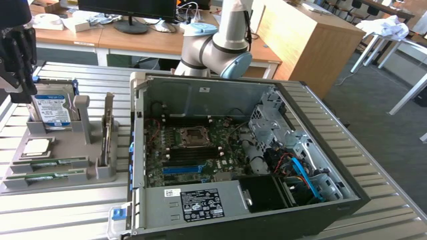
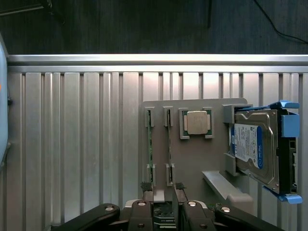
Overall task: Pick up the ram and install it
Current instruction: 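Pick up the ram and move it above insertion slot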
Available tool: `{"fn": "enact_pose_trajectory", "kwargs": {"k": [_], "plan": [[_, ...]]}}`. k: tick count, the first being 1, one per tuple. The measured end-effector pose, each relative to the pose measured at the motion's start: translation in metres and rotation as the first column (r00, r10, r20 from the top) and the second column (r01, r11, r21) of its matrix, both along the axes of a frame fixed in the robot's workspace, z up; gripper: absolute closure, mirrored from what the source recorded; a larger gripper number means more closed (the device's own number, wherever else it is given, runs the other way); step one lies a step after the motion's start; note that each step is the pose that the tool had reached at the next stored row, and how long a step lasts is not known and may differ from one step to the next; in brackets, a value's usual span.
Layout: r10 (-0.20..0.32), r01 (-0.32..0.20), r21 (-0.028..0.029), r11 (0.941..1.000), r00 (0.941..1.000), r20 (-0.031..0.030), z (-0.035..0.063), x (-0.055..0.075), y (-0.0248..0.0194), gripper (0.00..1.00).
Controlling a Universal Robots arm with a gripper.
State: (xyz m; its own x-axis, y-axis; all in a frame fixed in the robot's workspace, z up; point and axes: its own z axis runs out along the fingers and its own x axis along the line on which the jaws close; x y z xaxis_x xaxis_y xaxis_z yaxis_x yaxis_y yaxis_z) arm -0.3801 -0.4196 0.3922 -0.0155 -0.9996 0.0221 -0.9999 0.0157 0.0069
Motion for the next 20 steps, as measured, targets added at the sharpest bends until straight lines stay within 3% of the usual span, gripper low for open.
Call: {"fn": "enact_pose_trajectory", "kwargs": {"k": [8, 20], "plan": [[0.000, 0.000, 0.0002, 1.0000, 1.0000, 0.0001, -0.0004, 0.000, 0.0000, 0.63], [0.000, 0.000, 0.0020, 1.0000, 1.0000, 0.0006, -0.0208, 0.000, 0.0000, 0.63]]}}
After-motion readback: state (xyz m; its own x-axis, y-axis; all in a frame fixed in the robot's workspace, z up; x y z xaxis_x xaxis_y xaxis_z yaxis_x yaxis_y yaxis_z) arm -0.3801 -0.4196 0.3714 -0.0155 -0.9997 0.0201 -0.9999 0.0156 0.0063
